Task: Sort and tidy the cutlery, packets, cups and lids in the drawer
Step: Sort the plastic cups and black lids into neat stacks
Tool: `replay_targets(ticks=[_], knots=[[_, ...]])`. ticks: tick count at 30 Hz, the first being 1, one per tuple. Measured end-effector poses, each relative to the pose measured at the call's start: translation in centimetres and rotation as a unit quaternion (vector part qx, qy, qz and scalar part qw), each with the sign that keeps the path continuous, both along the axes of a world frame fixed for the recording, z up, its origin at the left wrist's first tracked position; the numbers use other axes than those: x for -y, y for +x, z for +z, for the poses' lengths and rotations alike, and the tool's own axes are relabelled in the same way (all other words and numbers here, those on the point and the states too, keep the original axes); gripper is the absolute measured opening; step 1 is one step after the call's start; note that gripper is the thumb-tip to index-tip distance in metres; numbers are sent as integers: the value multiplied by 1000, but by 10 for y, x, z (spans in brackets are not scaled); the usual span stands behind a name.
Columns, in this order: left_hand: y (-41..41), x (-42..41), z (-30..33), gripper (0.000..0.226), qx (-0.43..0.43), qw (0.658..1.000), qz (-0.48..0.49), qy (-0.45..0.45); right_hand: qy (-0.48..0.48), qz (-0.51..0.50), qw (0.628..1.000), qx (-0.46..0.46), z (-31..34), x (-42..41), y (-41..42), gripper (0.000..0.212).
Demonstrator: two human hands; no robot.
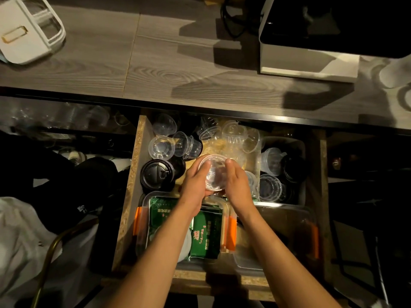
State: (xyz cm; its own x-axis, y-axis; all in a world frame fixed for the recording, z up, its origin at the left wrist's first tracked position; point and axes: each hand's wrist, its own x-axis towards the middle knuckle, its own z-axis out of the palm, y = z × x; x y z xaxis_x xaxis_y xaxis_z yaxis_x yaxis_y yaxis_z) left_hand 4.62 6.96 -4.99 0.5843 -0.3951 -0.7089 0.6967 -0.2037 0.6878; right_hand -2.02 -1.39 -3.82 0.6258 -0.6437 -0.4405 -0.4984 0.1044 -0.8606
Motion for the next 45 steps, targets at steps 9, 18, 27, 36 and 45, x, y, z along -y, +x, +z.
replay_targets(ticks=[9,18,27,36,45], knots=[[25,-8,-5,18,-41,996,82,17,55,-25,998,-34,-10,42,-11,33],[37,-18,-22,48,-37,988,140,61,-66,160,962,-211,-39,48,-26,51],[31,-29,-15,44,-34,989,132,52,-76,213,936,-269,-42,38,-5,25],[25,-36,5,34,-56,990,126,-5,-24,55,996,-62,24,29,-20,47],[11,-38,25,49,-100,988,98,-61,-265,201,943,27,31,-14,-18,19]])
